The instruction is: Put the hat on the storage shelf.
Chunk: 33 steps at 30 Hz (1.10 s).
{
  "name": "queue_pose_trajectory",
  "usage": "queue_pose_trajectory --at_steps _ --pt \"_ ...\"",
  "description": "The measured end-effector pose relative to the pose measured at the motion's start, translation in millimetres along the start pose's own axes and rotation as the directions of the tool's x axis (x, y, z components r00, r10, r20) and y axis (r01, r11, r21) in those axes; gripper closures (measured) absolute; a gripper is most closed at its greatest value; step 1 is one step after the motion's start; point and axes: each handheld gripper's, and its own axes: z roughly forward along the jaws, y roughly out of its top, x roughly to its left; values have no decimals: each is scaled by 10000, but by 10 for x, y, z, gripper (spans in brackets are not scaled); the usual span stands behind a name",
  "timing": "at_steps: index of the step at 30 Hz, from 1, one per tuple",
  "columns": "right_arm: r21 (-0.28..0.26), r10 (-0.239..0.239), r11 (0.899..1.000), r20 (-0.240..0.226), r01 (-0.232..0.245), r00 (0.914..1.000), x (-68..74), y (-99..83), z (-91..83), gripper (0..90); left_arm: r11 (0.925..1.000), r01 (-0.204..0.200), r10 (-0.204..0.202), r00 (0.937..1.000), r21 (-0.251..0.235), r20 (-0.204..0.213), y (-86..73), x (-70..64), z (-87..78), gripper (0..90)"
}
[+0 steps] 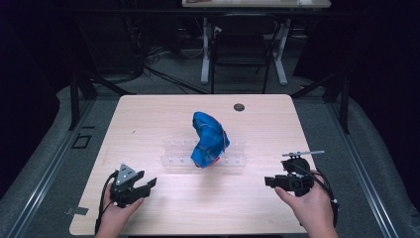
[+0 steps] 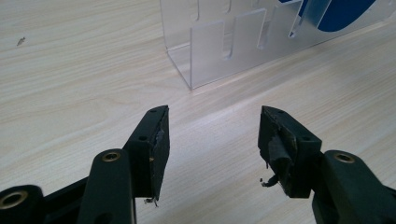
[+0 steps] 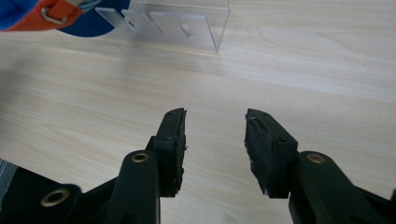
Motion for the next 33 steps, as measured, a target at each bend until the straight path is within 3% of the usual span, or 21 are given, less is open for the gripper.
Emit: queue_pose_trajectory --at_steps 7,19,25,33 --pt "-151 70 9999 219 -67 9997 -39 -148 101 572 10000 78 -78 9999 28 -64 -26 32 20 442" --pt "-1198 -29 9927 963 144 9953 -120 -425 282 547 9999 132 -132 9999 41 -65 -46 44 31 440" --pt "-1149 176 9934 960 -65 9952 -188 -477 369 533 9999 136 -136 9999 26 -28 -55 47 36 439" --pt "-1334 -11 9909 1106 159 9939 -238 -543 492 521 9998 210 -210 9998 19 -55 -71 60 34 438"
